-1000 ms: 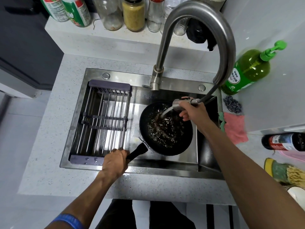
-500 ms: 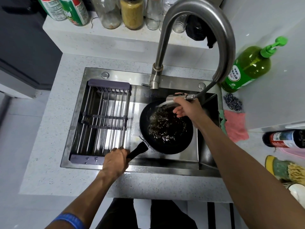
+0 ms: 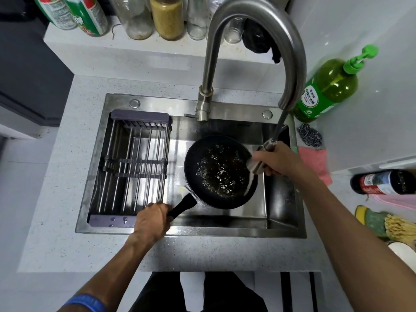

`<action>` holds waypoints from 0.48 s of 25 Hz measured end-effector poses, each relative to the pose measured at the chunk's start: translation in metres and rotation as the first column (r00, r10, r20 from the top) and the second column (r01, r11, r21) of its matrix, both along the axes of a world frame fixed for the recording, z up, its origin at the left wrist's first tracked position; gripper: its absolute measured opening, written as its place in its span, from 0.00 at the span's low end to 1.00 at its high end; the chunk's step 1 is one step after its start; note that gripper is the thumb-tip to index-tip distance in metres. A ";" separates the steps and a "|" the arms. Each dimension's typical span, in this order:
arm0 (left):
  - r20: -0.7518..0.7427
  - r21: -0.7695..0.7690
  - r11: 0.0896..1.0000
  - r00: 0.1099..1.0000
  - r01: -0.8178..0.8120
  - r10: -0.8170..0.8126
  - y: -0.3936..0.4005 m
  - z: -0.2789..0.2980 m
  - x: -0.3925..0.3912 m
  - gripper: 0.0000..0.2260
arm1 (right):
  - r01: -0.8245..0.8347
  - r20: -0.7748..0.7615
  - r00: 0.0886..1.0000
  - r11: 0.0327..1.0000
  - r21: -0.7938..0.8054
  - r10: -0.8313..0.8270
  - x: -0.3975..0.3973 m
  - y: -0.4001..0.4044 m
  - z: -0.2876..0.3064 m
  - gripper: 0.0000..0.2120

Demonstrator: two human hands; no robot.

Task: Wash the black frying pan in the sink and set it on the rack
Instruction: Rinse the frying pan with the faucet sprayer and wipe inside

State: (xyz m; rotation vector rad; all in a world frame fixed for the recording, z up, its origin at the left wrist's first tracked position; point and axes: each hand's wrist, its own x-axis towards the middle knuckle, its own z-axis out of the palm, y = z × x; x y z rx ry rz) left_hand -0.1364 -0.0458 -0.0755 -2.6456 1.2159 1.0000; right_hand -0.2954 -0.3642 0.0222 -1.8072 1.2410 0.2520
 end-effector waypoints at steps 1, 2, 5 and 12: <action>0.007 -0.007 1.000 1.000 0.009 -0.009 -0.001 0.001 -0.001 0.06 | -0.016 0.023 1.000 1.000 0.001 0.016 0.008 0.006 -0.001 0.15; 0.012 -0.011 1.000 1.000 0.015 -0.015 -0.002 0.002 -0.001 0.06 | -0.016 0.055 0.998 1.000 0.000 0.016 0.016 0.015 -0.003 0.15; 0.016 -0.016 1.000 1.000 0.017 -0.017 -0.003 0.006 -0.002 0.07 | 0.195 0.190 0.965 0.979 -0.055 -0.182 0.028 0.034 -0.013 0.13; 0.023 -0.032 0.999 1.000 0.021 -0.020 -0.004 0.008 -0.002 0.06 | 0.307 0.228 0.947 0.852 -0.425 -0.228 0.017 0.019 0.012 0.14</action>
